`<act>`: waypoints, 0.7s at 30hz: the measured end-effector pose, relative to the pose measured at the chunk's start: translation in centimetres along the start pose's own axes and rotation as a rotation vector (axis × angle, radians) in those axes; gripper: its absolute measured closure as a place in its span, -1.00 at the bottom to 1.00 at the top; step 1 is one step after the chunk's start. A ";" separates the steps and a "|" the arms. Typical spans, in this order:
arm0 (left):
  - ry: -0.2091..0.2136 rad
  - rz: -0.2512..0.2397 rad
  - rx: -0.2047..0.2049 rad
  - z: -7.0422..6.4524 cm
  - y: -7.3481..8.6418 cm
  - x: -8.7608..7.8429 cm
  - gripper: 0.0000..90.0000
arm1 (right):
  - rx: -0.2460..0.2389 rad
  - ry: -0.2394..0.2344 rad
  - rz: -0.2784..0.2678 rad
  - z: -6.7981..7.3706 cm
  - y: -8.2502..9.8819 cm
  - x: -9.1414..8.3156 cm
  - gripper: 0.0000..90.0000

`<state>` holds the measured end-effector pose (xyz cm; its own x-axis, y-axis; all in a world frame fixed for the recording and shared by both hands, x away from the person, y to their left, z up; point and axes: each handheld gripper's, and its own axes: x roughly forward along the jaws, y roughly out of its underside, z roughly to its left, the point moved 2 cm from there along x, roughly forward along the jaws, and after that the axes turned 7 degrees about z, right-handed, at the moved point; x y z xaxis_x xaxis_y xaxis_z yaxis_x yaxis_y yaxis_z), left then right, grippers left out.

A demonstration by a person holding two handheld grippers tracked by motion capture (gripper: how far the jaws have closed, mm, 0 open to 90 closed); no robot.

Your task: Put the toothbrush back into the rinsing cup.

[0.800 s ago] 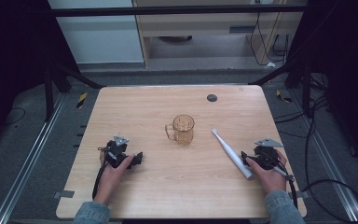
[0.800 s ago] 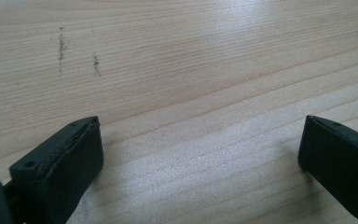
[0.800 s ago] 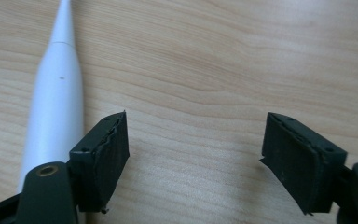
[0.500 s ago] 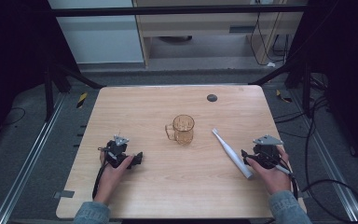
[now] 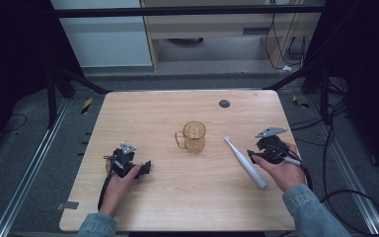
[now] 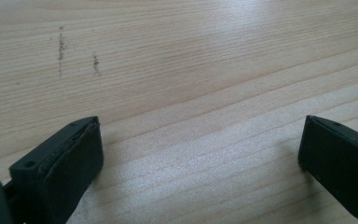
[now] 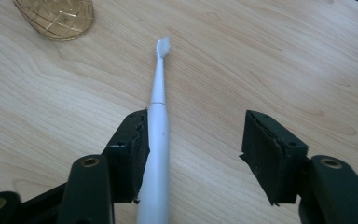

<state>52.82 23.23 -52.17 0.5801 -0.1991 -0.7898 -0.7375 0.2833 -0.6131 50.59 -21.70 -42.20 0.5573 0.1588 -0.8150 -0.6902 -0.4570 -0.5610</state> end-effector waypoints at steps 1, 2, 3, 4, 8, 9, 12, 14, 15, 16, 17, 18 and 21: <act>0.000 0.001 0.000 0.0 0.0 0.0 -1.00 | -0.010 -0.005 0.009 0.1 -0.3 0.0 -0.05; 0.000 0.001 0.000 0.0 0.0 0.0 -1.00 | -0.023 -0.009 0.017 0.2 -0.7 0.1 -0.02; 0.000 0.001 0.000 0.0 0.0 0.0 -1.00 | -0.032 -0.009 0.020 0.2 -0.9 0.3 -0.01; 0.001 0.001 0.000 0.0 0.0 0.0 -1.00 | -0.034 -0.016 0.030 0.3 -1.2 0.4 0.01; 0.001 0.005 0.002 0.0 0.0 0.0 -1.00 | -0.046 -0.050 0.077 0.6 -1.8 1.2 0.06; 0.001 0.006 0.002 0.0 0.0 0.0 -1.00 | -0.050 -0.055 0.088 0.7 -2.0 1.5 0.09; 0.002 0.004 0.002 0.0 -0.1 0.0 -1.00 | -0.053 -0.071 0.121 0.7 -2.2 2.4 0.09; 0.003 0.005 0.003 0.0 -0.1 0.0 -1.00 | -0.046 -0.081 0.140 0.7 -2.3 2.9 0.09; 0.003 0.005 0.003 0.0 -0.1 0.0 -1.00 | -0.042 -0.088 0.150 0.7 -2.4 3.2 0.09; 0.003 0.005 0.003 0.0 -0.1 0.0 -1.00 | -0.041 -0.092 0.155 0.7 -2.4 3.4 0.09; 0.003 0.005 0.003 0.0 -0.1 0.0 -1.00 | -0.037 -0.093 0.160 0.6 -2.4 3.6 0.09; 0.003 0.005 0.003 0.0 -0.1 0.0 -1.00 | -0.032 -0.094 0.162 0.6 -2.5 3.7 0.10; 0.003 0.006 0.003 0.0 -0.1 0.0 -1.00 | -0.025 -0.097 0.174 0.4 -2.6 4.1 0.13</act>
<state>52.89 23.23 -52.12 0.5745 -0.2000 -0.7937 -0.7400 0.2874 -0.6081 54.44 -19.51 -44.14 0.3829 0.1585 -0.9101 -0.7600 -0.5060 -0.4079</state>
